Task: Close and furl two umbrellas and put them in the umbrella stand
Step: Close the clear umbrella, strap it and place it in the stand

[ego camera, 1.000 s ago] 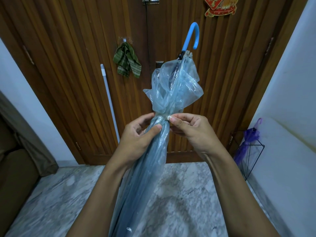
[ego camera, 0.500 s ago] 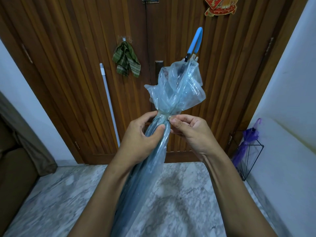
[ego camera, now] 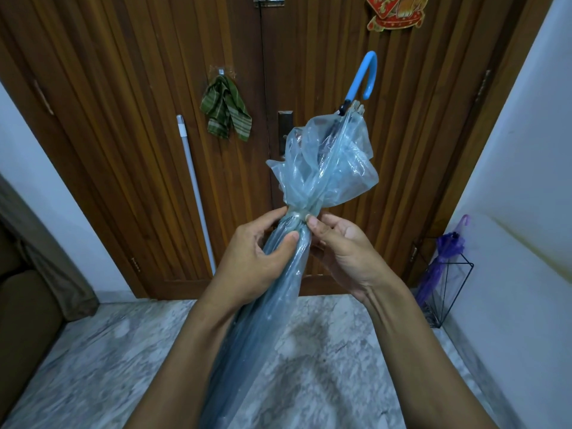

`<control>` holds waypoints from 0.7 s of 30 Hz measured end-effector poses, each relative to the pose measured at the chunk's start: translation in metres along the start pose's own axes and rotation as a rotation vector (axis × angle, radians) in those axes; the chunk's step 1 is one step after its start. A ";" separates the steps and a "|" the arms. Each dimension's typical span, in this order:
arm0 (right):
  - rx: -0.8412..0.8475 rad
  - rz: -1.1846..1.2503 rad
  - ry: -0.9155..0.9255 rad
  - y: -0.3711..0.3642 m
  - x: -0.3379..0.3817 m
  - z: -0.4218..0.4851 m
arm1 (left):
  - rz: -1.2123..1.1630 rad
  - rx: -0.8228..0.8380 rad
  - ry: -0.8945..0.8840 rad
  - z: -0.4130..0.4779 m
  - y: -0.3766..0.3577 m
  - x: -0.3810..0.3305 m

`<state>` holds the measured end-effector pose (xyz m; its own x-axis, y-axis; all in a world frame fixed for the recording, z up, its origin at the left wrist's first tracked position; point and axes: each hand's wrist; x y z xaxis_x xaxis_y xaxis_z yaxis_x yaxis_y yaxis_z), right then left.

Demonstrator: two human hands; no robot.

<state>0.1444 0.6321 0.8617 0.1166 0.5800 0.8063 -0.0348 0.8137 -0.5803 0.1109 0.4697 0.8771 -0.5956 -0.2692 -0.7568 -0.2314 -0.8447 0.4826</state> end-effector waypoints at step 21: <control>-0.492 -0.388 0.308 0.026 0.006 0.038 | -0.067 0.086 0.030 0.055 -0.044 0.041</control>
<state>0.1060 0.6584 0.8558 0.3086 0.1545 0.9386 0.5115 0.8050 -0.3007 0.0545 0.5209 0.8489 -0.5537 -0.2279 -0.8010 -0.3363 -0.8187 0.4654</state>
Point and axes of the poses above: each hand's wrist, its own z-axis towards the middle knuckle, its own y-axis out of the back of the hand, x = y × z, and after that the axes turned 14 degrees about z, right-handed
